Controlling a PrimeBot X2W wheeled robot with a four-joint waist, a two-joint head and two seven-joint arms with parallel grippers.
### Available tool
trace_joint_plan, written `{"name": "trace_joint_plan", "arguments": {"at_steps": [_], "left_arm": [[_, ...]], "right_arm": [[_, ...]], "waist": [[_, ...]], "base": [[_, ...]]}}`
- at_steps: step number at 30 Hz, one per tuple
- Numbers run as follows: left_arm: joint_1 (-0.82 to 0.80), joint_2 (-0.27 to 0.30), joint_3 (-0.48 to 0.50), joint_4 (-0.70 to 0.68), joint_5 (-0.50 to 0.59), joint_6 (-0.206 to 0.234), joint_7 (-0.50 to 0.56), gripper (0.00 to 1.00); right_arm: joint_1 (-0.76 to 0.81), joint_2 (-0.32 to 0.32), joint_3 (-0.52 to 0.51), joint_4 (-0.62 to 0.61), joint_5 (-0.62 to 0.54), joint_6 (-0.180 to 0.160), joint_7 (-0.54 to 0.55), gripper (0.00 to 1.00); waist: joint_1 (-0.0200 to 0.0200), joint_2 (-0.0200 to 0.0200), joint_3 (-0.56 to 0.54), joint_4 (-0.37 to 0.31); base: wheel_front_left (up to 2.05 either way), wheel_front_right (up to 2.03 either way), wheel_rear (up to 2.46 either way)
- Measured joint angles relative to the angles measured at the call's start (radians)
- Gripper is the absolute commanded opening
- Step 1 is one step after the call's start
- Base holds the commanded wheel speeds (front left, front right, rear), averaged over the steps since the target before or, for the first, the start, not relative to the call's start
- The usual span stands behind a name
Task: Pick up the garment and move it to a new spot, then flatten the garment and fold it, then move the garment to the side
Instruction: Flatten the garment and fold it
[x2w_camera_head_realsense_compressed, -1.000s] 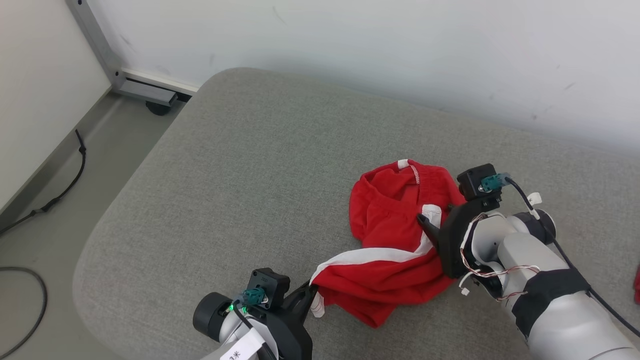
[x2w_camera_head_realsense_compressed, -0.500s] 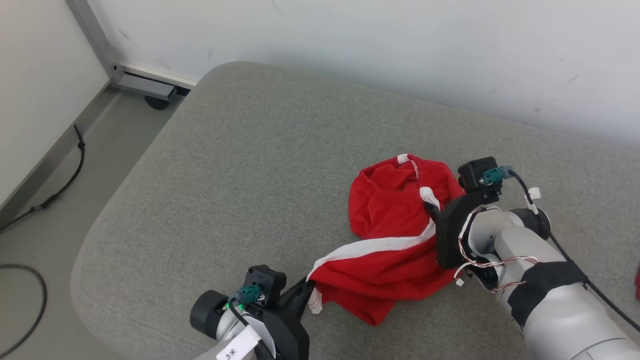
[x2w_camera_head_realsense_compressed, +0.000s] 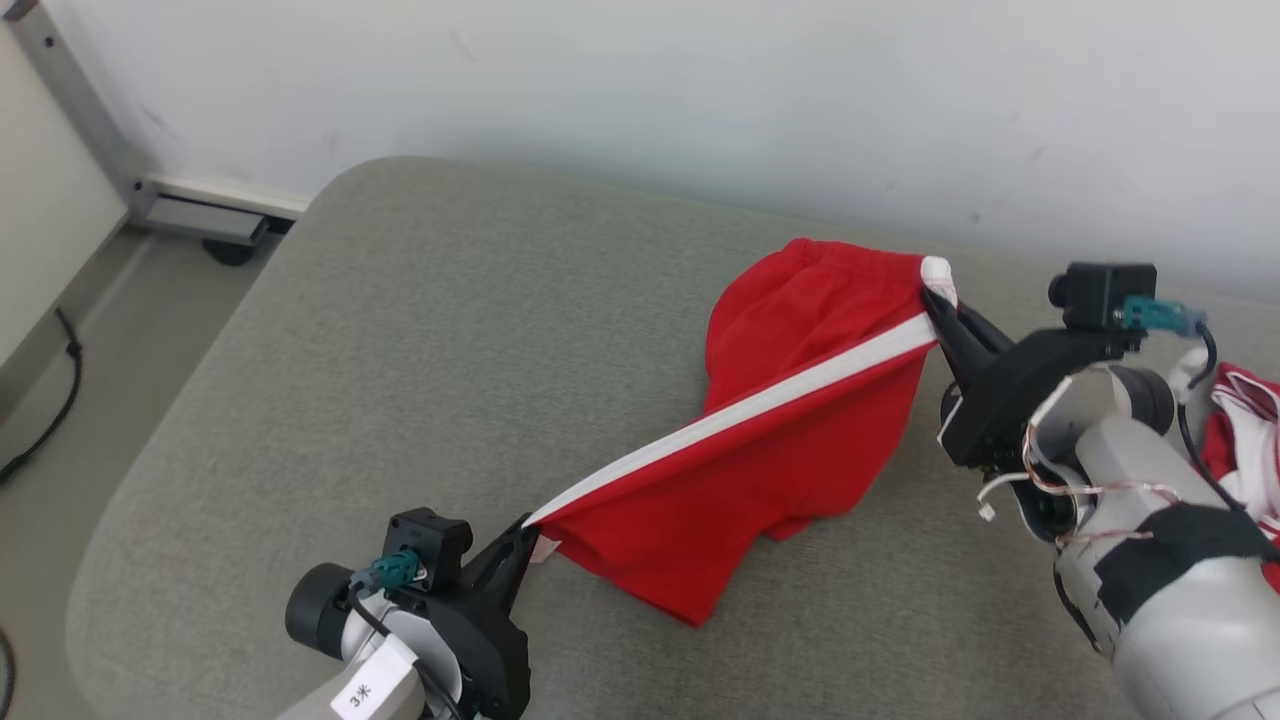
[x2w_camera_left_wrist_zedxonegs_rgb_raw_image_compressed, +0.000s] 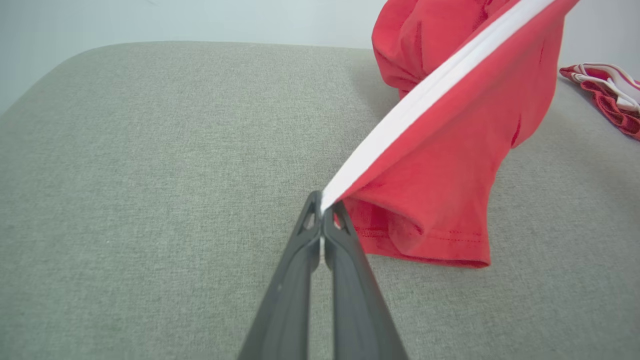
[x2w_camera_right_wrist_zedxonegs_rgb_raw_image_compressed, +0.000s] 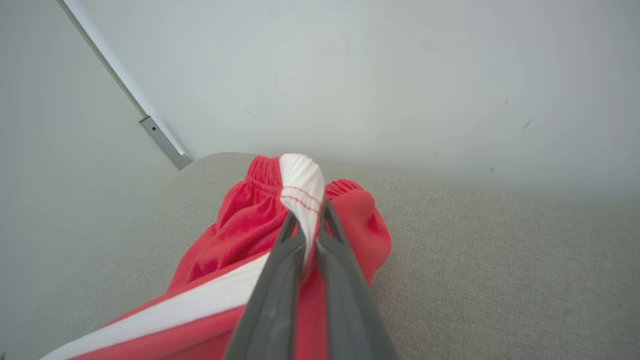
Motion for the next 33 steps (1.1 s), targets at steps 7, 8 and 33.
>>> {"name": "trace_joint_plan", "arguments": {"at_steps": [7,8,33], "left_arm": [[-0.012,0.01,0.003,-0.033,0.026,0.0,-0.007,0.0],[-0.012,0.008,0.0,-0.039,0.031,0.0,-0.007,0.0],[0.107,0.029,-0.006,-0.005,0.038,0.01,0.031,0.0]], "right_arm": [[0.207,-0.044,-0.042,-0.096,0.051,0.002,-0.103,0.0],[0.252,-0.044,-0.061,-0.105,0.07,0.002,-0.121,0.0],[0.556,-0.153,0.027,-0.265,-0.029,-0.008,-0.165,1.0]], "waist": [[0.0,0.0,-0.019,-0.066],[0.0,0.0,-0.022,-0.075],[-0.0001,0.0,-0.038,-0.138]], "base": [[0.0,0.0,0.0],[0.0,0.0,0.0],[0.0,0.0,0.0]]}}
